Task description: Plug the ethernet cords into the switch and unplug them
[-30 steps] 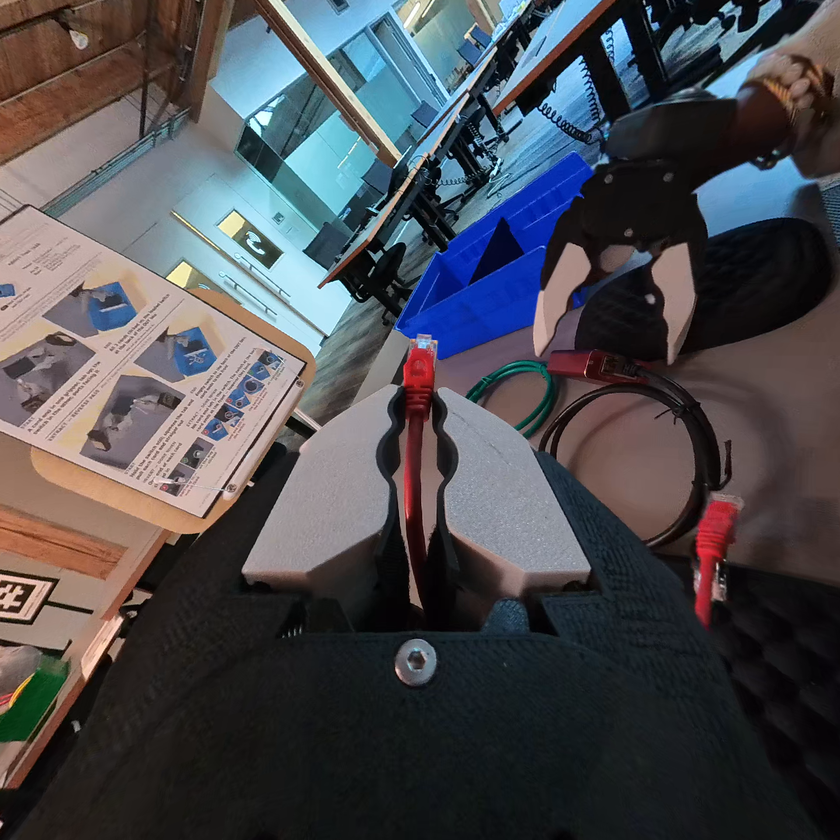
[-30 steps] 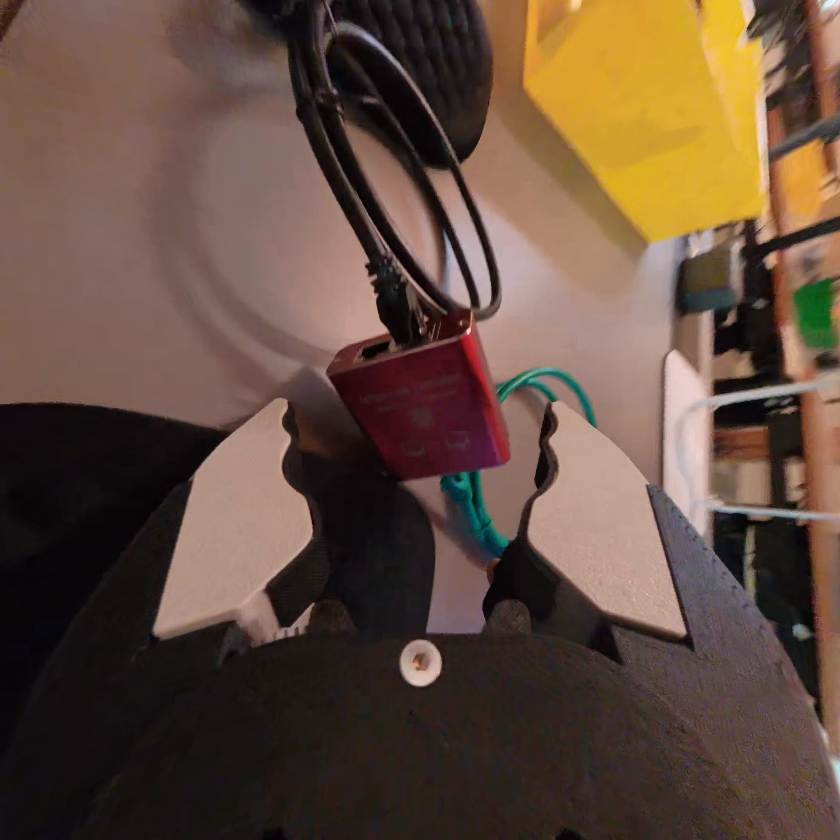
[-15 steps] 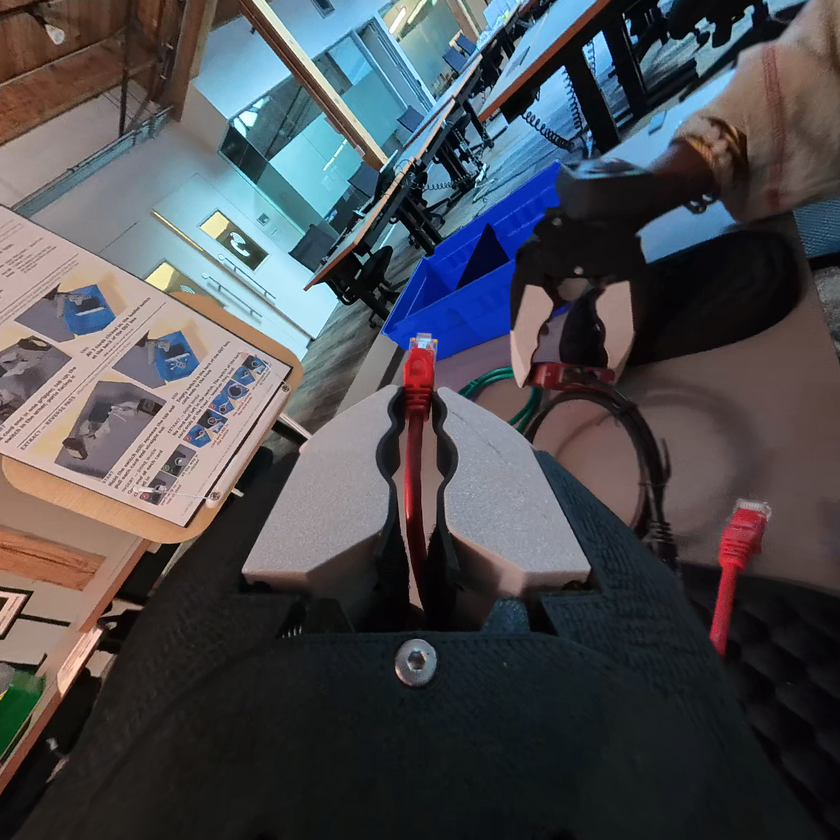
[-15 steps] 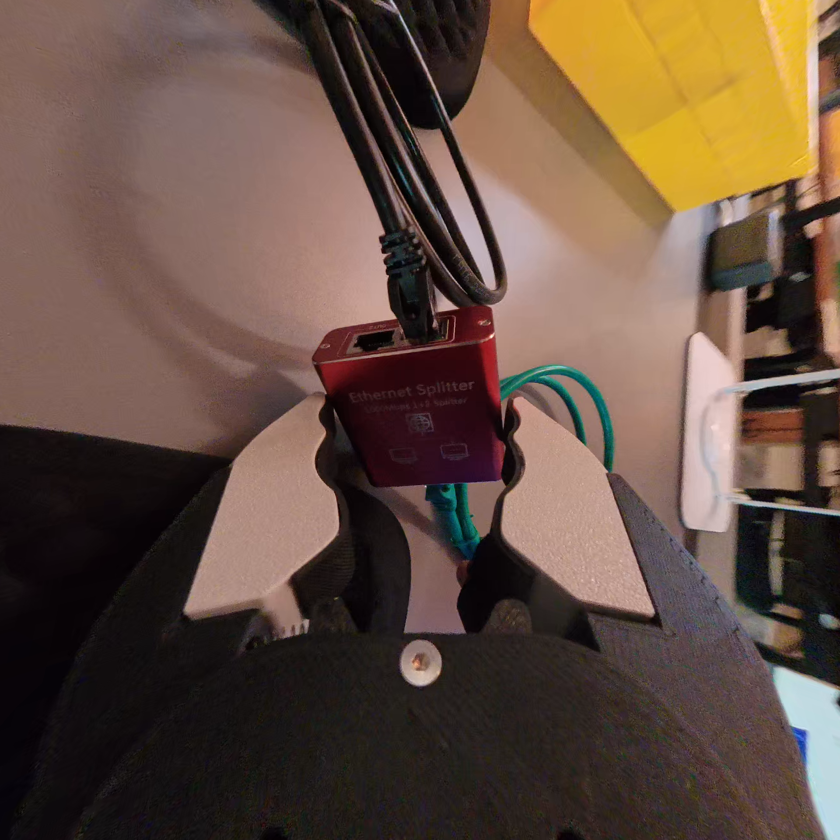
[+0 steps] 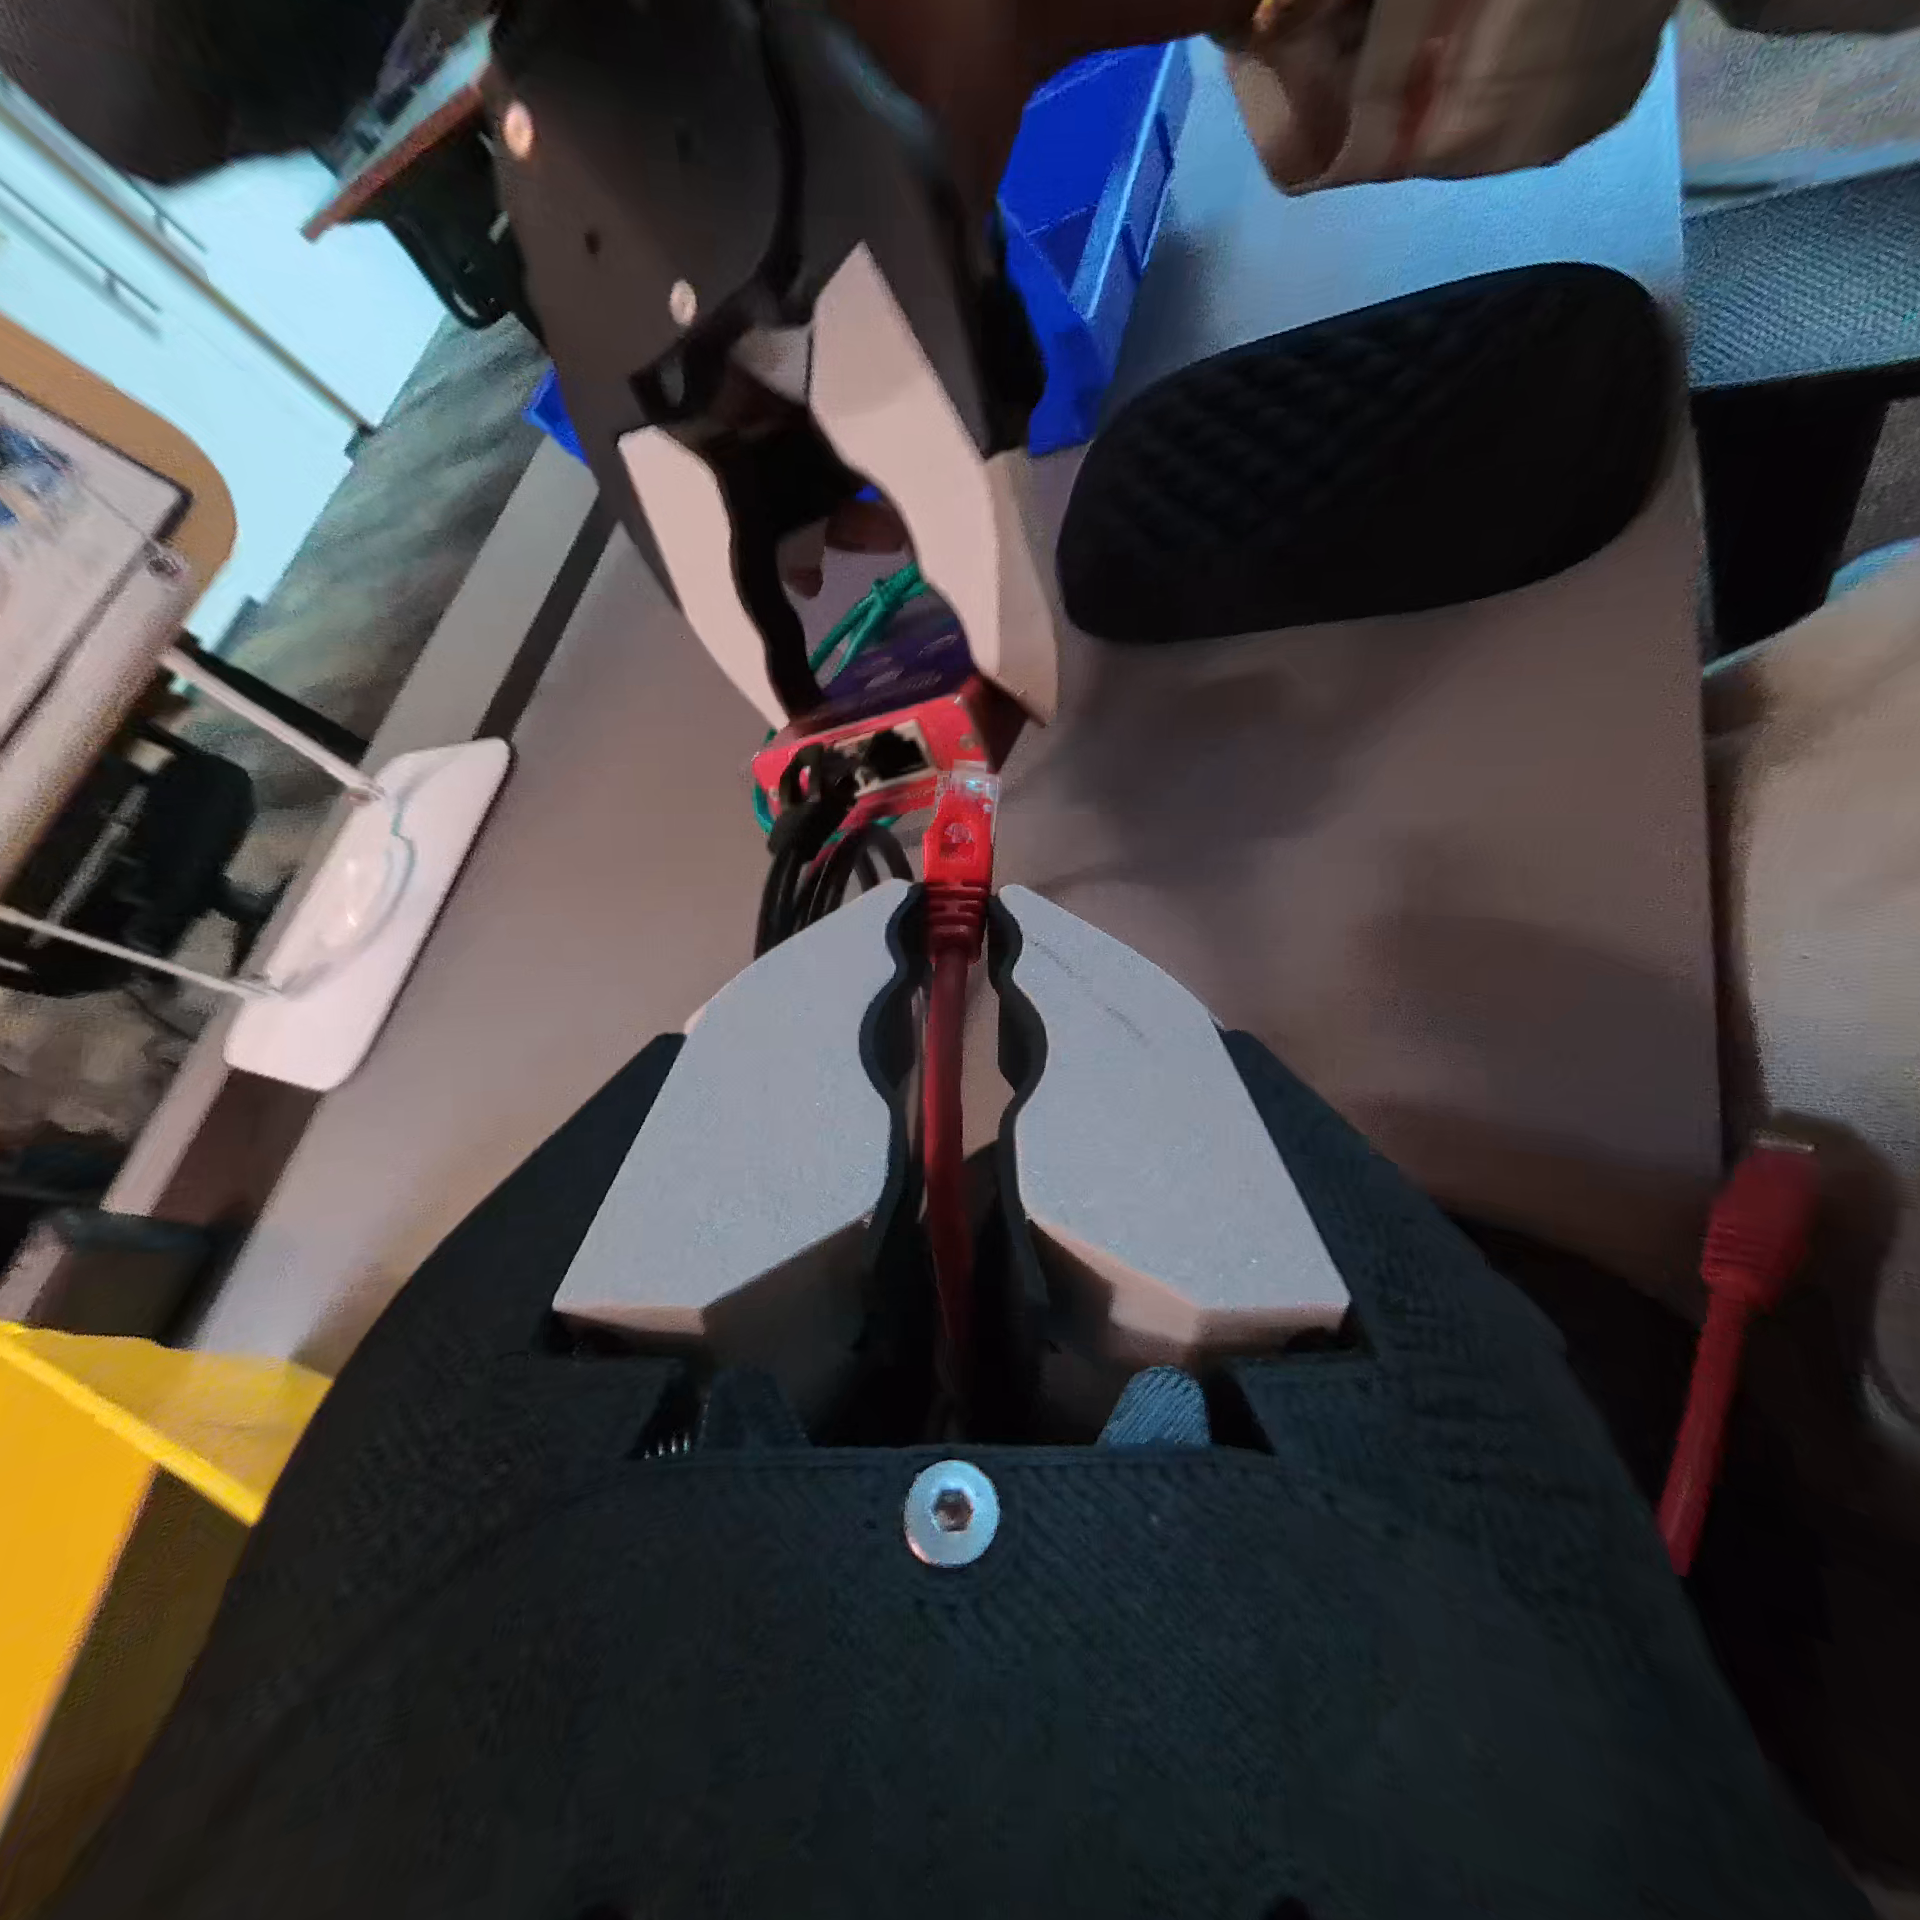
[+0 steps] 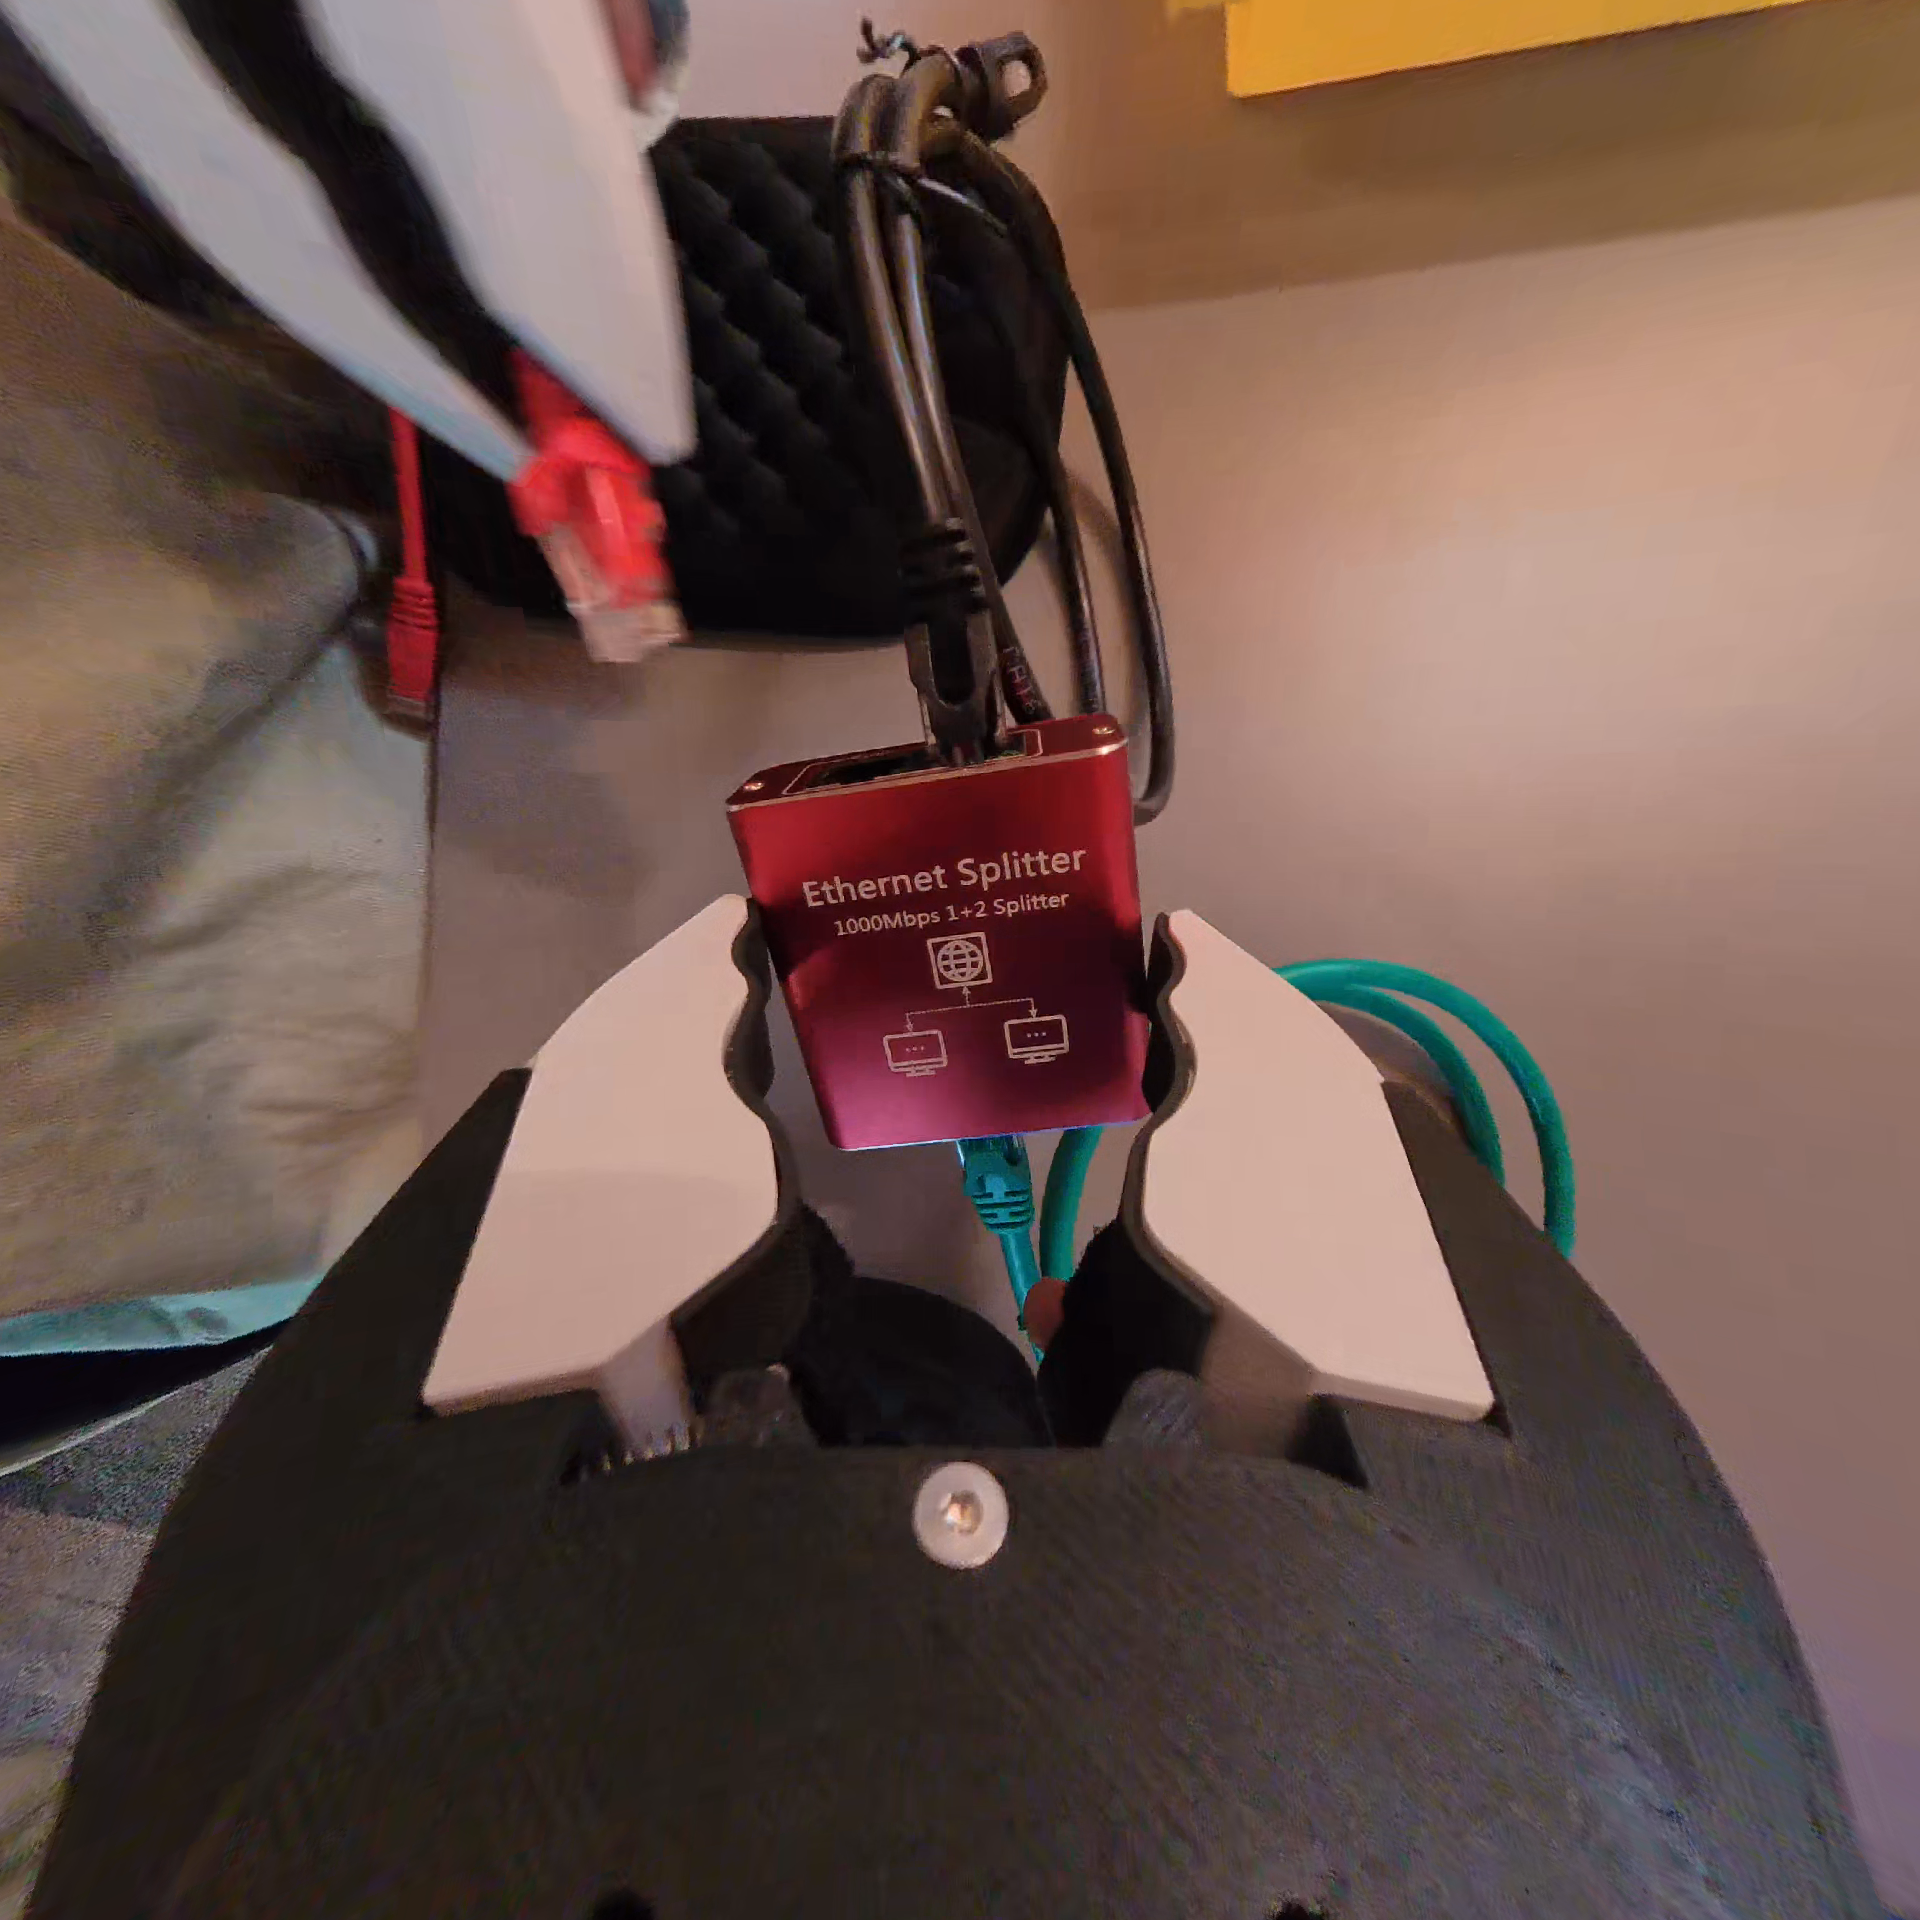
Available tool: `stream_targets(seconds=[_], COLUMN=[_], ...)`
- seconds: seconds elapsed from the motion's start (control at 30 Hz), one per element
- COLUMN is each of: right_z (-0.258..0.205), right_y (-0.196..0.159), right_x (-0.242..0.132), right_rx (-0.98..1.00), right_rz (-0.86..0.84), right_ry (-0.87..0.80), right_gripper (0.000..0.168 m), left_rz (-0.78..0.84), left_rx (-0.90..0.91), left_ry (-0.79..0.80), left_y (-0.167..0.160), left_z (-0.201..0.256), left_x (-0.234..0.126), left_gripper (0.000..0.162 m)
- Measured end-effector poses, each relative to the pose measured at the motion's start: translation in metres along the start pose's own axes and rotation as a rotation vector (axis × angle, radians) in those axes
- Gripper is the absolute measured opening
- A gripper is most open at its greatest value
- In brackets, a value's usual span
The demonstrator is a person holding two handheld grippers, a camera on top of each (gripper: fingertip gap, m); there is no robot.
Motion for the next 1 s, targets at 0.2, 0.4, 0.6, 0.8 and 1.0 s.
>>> stream_targets(seconds=[0.2,0.4,0.6,0.8,1.0], right_z=[-0.003,-0.006,-0.008,-0.012,-0.013], right_y=[-0.004,-0.001,0.002,0.005,0.006], right_x=[0.007,0.013,0.022,0.029,0.033], right_rx=[0.026,0.006,-0.041,-0.093,-0.088], right_rz=[0.055,-0.032,-0.071,-0.114,-0.127], right_ry=[0.011,-0.043,-0.061,-0.146,-0.173], right_gripper=[0.07,0.07,0.07,0.069,0.069], left_rz=[-0.054,-0.109,-0.194,-0.222,-0.335], left_rx=[-0.039,0.081,0.113,-0.017,0.038], left_ry=[0.003,0.027,-0.013,-0.062,0.019], left_y=[-0.018,-0.015,-0.013,-0.012,-0.012], left_z=[-0.002,-0.001,-0.001,-0.003,-0.001], left_x=[0.009,0.016,0.013,0.011,0.011], left_gripper=[0.011,0.011,0.011,0.011,0.011])
Point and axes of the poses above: each gripper's, where its closed fingertips meet, x out along the fingers, y out of its top, z = x × y across the jaws, the point moved 6 cm from there along -x, back along the fingers, and after that the axes turned 9 degrees about z, right-handed, at the moved point
